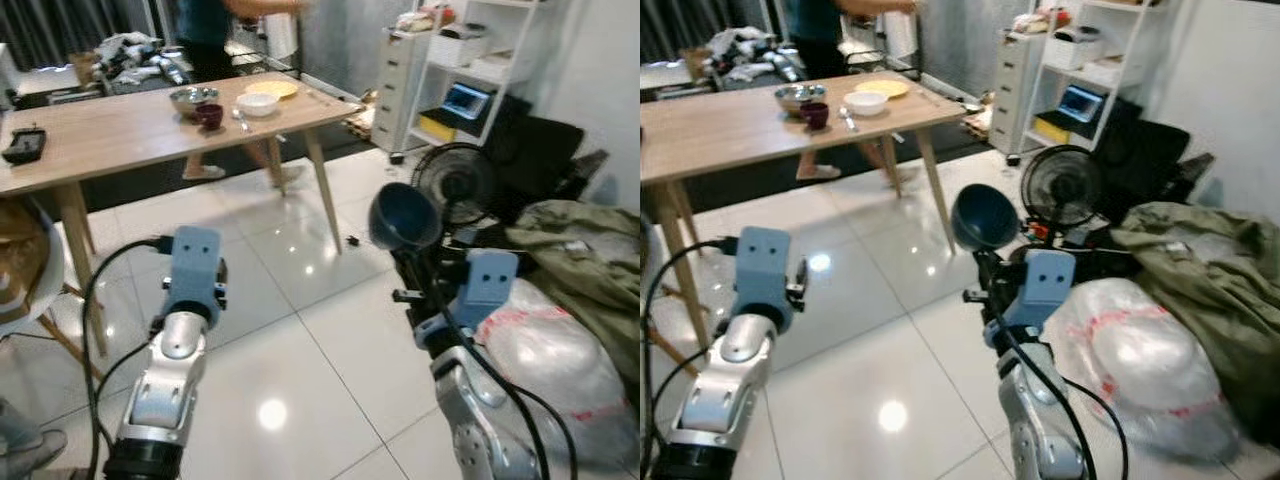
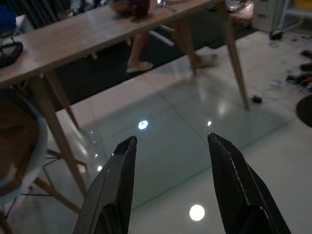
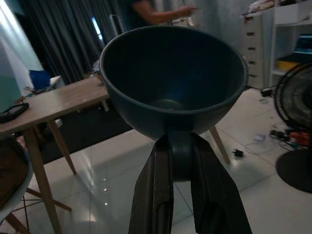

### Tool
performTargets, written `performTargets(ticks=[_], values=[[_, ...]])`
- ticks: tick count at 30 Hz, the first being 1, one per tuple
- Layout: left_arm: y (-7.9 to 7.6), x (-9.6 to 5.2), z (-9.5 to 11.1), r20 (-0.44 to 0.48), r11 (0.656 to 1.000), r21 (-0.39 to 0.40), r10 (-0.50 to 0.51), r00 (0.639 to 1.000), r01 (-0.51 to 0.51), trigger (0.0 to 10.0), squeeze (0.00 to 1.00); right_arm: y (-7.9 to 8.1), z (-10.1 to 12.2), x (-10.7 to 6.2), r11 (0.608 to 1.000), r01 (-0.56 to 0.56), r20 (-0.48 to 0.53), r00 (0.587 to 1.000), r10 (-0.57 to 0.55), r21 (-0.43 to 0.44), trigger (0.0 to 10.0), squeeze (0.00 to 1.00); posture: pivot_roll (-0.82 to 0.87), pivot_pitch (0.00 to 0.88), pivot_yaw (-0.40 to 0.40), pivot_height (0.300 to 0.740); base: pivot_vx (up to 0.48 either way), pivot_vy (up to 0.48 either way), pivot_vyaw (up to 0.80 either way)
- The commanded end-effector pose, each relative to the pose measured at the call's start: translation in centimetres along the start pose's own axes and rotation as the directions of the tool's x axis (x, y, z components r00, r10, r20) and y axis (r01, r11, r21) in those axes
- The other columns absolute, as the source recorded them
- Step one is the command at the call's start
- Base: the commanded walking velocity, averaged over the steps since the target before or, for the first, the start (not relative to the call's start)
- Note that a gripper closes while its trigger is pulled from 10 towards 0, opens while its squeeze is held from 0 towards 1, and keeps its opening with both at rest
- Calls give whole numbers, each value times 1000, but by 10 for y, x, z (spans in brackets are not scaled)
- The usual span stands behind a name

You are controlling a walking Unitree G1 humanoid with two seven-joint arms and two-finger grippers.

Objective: Setting the table

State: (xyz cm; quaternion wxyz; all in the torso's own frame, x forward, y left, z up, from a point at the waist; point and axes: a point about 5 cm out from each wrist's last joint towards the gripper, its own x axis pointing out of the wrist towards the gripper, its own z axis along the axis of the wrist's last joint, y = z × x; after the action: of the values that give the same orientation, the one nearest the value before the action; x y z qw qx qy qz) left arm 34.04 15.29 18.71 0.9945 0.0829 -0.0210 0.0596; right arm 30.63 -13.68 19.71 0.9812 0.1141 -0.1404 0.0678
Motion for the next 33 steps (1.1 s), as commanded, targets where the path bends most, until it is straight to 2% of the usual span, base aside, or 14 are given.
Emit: performTargets(ticks=[1,29,33], values=[[5,0,-2,-2,1000,12,17,1000,-17,10000,0,4,0,1,1000,-6,5,1000,6,19,10000,0,83,20,81,740,450,0,0],[6,1,0,4,1000,12,19,1000,-19,10000,0,1,2,3,999,23,16,1000,-23,29,10000,0,88,24,84,740,449,0,0],[8,2,5,32,999,33,24,999,-25,10000,0,1,2,3,999,23,19,1000,-23,32,10000,0,88,26,85,740,450,0,0]])
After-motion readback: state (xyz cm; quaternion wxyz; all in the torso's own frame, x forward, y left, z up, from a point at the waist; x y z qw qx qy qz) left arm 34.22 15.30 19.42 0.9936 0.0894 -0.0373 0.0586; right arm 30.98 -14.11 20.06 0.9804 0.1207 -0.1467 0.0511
